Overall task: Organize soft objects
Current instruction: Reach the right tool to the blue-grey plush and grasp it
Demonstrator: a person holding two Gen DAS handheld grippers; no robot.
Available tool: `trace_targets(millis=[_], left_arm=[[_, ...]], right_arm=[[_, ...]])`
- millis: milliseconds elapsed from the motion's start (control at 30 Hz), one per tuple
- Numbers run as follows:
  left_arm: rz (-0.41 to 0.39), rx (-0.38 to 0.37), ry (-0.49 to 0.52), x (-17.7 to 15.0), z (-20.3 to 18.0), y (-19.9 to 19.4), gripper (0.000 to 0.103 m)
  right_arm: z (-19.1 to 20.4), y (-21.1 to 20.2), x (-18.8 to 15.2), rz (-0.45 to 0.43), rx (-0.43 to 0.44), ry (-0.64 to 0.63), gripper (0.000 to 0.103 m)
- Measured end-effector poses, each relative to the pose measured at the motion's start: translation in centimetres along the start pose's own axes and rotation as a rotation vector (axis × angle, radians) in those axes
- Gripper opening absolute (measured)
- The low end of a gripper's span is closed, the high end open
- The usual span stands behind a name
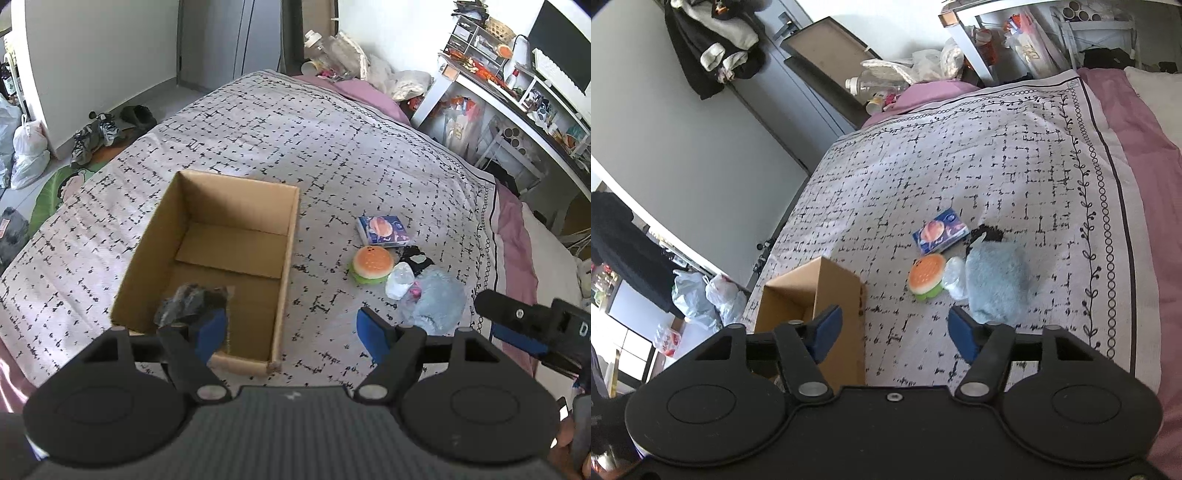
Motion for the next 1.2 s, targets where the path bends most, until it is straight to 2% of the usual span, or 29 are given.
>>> trace_targets(millis=[167, 333, 400, 700, 833, 967, 1200], left_arm=[[-0.003, -0.017, 0.006, 0.9, -1.7, 0.9, 0.076], [-0.012, -0.03, 0.01, 1.8, -2.8, 1.9, 0.076], [-0.018, -0.032, 0.013, 2.1, -3.1, 2.4, 0.076], [0.005, -0.039, -0.01, 2.7, -4.0, 5.6, 0.076], [0.022, -0.04, -0.007, 2.9, -4.7, 7.0, 0.076], [0.035, -0.048, 0.004, 3.2, -5.7, 8.3, 0.076], [0.04, -0.079, 0.027, 3.5, -8.1, 10.0, 0.076]], right_arm=[[-1.1, 1.3, 1.9, 0.004, 0.008, 0.041, 0.054], [-2.8, 3.4, 2.8, 0.027, 0.044, 0.121, 0.039], [-3.8, 4.6, 3.1, 0.052, 0.056, 0.17, 0.036], [-5.1, 7.9, 3.5, 0.089, 0.046, 0.198, 0.035], [-5.5, 9.1, 3.5, 0.102, 0.01, 0.184, 0.035], [-6.2, 9.6, 3.6, 0.081, -0.063, 0.149, 0.035], [-7.3, 9.1, 4.3, 0.028, -0.133, 0.11, 0.035]])
Point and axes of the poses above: each gripper's, at about its wrist camera, not at the fingertips, and y roughly the way its jaws point, z to its left, x to its top, the point moved 7 cm from there along y, roughly the way its jaws point, and after that the axes turned 14 degrees about y, right-handed, at the moved point
